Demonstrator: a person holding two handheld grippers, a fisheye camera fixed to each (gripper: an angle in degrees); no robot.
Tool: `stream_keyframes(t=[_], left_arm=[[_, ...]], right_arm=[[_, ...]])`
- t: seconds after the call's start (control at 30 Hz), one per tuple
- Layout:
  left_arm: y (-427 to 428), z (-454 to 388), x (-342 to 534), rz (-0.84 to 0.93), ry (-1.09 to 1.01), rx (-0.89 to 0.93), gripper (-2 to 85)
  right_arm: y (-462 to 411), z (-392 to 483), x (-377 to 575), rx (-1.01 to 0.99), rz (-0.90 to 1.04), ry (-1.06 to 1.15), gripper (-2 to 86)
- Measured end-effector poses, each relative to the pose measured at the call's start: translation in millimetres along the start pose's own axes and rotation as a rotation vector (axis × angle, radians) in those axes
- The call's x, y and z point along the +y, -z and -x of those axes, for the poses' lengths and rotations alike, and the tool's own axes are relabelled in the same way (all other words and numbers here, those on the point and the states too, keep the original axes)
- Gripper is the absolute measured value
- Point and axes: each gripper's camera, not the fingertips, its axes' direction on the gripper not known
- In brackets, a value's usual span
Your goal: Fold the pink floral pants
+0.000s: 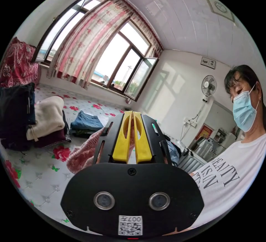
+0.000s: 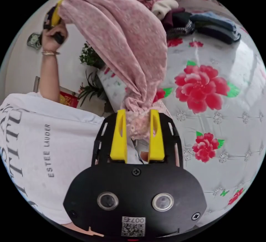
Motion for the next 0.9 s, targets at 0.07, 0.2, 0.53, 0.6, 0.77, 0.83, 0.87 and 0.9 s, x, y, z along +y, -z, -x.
stream_keyframes(t=[0.07,0.2,0.53,0.6,0.77,0.83,0.87,0.9], left_arm=[[7,1,-10,-0.02,0.02,-0.053,-1.0],[32,4,-31,-0.082,0.029,-0.16,-1.0],[52,19,14,0.035,0.038,-0.45,-1.0],[22,27,44,0.222,0.063,-0.5,-1.0],[-50,55,140,0.573,0.335,-0.417,-1.0],[-56,56,143,0.578,0.359,-0.42,-1.0],[-56,58,136,0.57,0.361,-0.424,-1.0],[-55,59,130,0.562,0.359,-0.424,-1.0]], right_arm=[[14,-7,-1,-0.003,-0.036,0.003,3.4],[146,-16,28,0.289,-0.332,-0.031,0.8],[324,-16,165,0.543,-0.834,-0.272,0.3],[298,-39,187,0.533,-0.809,-0.458,0.6],[227,-67,201,0.498,-0.688,-0.679,2.3],[213,-73,190,0.471,-0.631,-0.693,2.8],[209,-76,181,0.489,-0.6,-0.69,3.2],[208,-80,170,0.52,-0.571,-0.681,3.5]])
